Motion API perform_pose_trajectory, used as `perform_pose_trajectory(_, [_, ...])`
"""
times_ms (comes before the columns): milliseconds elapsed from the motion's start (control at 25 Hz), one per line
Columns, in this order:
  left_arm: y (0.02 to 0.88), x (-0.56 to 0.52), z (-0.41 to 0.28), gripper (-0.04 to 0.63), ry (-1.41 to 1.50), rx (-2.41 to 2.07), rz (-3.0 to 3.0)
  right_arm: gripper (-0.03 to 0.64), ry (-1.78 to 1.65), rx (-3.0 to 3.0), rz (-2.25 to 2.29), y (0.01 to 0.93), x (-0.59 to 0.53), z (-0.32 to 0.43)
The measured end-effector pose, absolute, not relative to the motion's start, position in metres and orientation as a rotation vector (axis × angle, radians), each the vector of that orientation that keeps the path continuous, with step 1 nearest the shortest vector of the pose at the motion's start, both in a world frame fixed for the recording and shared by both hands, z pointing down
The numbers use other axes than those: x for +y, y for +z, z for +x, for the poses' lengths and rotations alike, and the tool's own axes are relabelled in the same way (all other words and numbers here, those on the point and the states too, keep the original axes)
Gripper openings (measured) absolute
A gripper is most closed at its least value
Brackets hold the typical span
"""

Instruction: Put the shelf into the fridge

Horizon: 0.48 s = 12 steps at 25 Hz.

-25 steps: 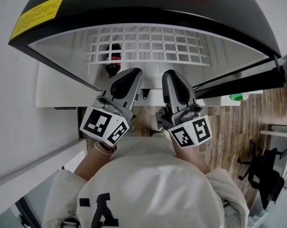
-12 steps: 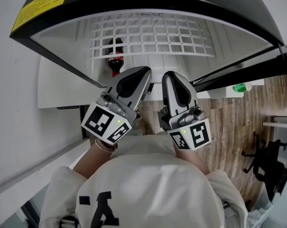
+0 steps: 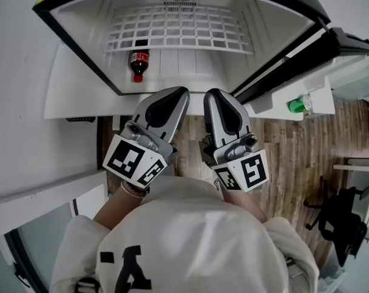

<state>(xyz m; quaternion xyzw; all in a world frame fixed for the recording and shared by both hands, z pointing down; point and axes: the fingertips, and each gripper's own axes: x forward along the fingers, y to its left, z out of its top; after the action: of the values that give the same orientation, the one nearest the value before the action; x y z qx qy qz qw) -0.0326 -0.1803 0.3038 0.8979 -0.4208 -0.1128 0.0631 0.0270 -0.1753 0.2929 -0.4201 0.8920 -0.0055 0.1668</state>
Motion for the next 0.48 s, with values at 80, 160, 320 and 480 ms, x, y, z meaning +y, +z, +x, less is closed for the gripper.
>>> perform_pose_trajectory(80, [0.304,-0.162,-0.023,0.011,-0.351,-1.286,2.702,0.043,-0.022,2.552,-1.177,0.293,-0.159,0.035])
perform_pose_trajectory(160, [0.303,-0.144,-0.014,0.011,-0.359,-1.301,2.691,0.043,-0.033,2.562,-1.156,0.293,-0.142,0.043])
perform_pose_trajectory(320, [0.297,-0.112,0.002,0.011,-0.376,-1.346,2.673,0.044,-0.083,2.562,-1.080,0.289,-0.109,0.060])
perform_pose_trajectory(480, [0.305,-0.075,0.018,0.011,-0.381,-1.423,2.629,0.044,-0.137,2.566,-1.002,0.297,-0.071,0.079])
